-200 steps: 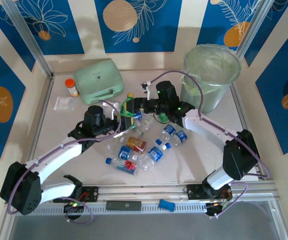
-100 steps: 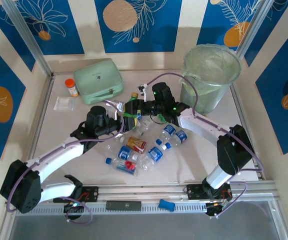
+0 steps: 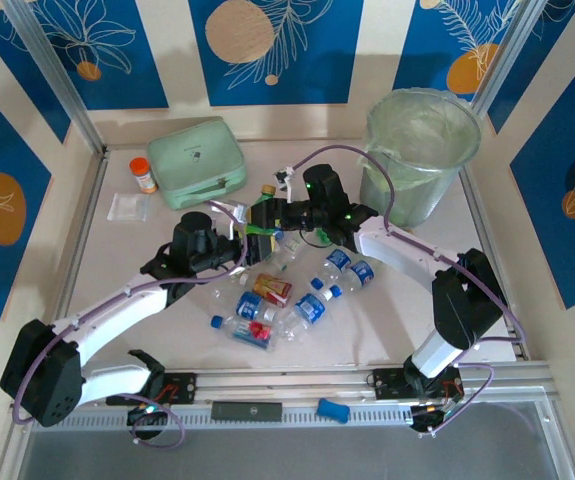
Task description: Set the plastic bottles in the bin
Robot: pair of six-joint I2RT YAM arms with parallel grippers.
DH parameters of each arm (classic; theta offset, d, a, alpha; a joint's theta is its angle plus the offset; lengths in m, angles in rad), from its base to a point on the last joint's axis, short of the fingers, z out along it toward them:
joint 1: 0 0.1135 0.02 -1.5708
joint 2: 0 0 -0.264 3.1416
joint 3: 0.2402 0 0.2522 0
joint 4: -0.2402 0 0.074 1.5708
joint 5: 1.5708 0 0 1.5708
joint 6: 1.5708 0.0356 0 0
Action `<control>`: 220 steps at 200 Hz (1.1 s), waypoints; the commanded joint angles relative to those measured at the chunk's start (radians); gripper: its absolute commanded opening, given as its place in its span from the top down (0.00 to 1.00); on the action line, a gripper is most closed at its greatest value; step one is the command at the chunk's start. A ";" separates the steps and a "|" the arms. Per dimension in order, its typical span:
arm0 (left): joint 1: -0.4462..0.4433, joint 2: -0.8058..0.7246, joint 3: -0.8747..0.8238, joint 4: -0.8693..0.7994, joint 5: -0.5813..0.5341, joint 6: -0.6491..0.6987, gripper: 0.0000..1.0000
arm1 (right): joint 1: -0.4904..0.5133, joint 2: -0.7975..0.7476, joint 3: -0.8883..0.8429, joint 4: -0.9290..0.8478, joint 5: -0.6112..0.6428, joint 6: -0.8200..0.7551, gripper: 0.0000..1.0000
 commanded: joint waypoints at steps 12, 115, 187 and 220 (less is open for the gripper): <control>-0.010 -0.018 0.019 0.016 -0.027 -0.005 0.09 | -0.013 -0.011 0.037 -0.053 0.034 -0.014 0.52; 0.019 -0.203 -0.117 -0.254 -0.573 -0.098 0.00 | -0.165 -0.116 0.245 -0.418 0.337 -0.305 0.53; 0.060 -0.116 -0.124 -0.243 -0.507 -0.126 0.00 | -0.320 -0.105 0.569 -0.571 0.501 -0.512 0.53; 0.068 -0.083 -0.113 -0.244 -0.479 -0.117 0.00 | -0.409 -0.079 0.693 -0.626 0.538 -0.582 0.53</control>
